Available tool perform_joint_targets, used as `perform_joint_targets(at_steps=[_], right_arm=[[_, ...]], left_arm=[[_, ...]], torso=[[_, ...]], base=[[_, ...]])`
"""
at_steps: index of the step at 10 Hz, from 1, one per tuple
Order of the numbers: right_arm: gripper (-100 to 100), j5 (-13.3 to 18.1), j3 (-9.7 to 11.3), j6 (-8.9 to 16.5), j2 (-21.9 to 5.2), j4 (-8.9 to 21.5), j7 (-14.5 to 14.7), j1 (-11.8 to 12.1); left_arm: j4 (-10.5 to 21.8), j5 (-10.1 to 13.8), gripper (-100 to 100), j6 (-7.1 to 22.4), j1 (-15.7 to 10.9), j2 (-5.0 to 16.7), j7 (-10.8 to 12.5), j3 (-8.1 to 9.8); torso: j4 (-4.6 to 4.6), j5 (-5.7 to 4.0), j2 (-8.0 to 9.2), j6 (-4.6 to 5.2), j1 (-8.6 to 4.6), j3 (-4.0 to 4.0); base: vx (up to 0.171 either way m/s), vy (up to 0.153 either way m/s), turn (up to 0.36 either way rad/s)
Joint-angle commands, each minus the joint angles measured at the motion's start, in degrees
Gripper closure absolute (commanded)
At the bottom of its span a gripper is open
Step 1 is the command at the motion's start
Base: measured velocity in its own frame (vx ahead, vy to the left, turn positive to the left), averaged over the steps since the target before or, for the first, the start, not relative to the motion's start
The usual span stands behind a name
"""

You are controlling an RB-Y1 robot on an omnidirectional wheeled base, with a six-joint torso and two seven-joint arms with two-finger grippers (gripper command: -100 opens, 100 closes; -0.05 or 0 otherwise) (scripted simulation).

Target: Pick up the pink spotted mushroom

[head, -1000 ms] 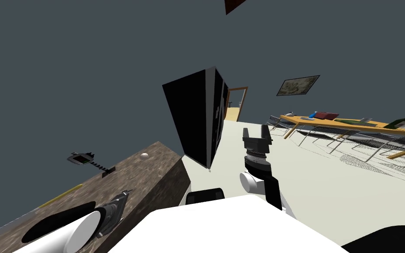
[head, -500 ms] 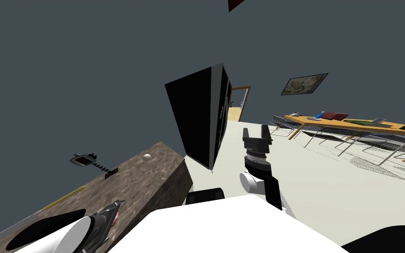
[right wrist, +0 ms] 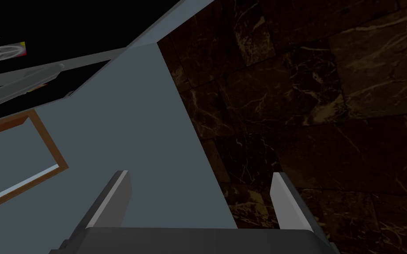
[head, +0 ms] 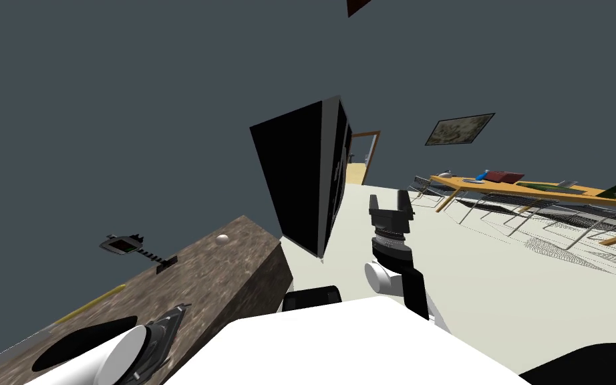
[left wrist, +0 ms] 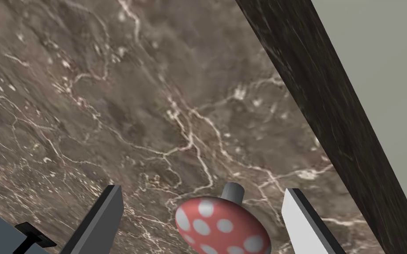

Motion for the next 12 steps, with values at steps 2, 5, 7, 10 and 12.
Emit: perform_joint_targets(at_steps=[2,5,7,10,12], right_arm=[[0,0.0,0.0,0.0,0.0,0.0,0.0,0.0],[0,0.0,0.0,0.0,0.0,0.0,0.0,0.0],[0,0.0,0.0,0.0,0.0,0.0,0.0,0.0],[0,0.0,0.0,0.0,0.0,0.0,0.0,0.0],[0,0.0,0.0,0.0,0.0,0.0,0.0,0.0]], left_arm=[[0.1,0.0,100,-0.2,0.0,0.0,0.0,-0.04],[0.1,0.0,100,-0.1,0.0,0.0,0.0,-0.03],[0.1,0.0,0,-0.1,0.0,0.0,0.0,-0.03],[-3.6,1.2,100,2.8,0.8,-0.2,0.4,1.1],[-3.2,0.9,0,2.6,0.4,0.0,0.5,0.83]], torso=[[0.0,0.0,-0.01,-0.01,0.0,0.0],[-0.01,0.01,-0.05,0.01,0.03,-0.03],[-0.01,0.0,-0.05,0.01,0.02,-0.03],[-0.01,-0.02,-0.06,0.0,0.0,-0.03],[-0.02,0.0,-0.06,0.01,0.01,-0.04]], base=[[0.0,0.0,0.0],[0.0,0.0,0.0],[0.0,0.0,0.0],[0.008,0.003,0.023],[0.0,0.0,0.0]])
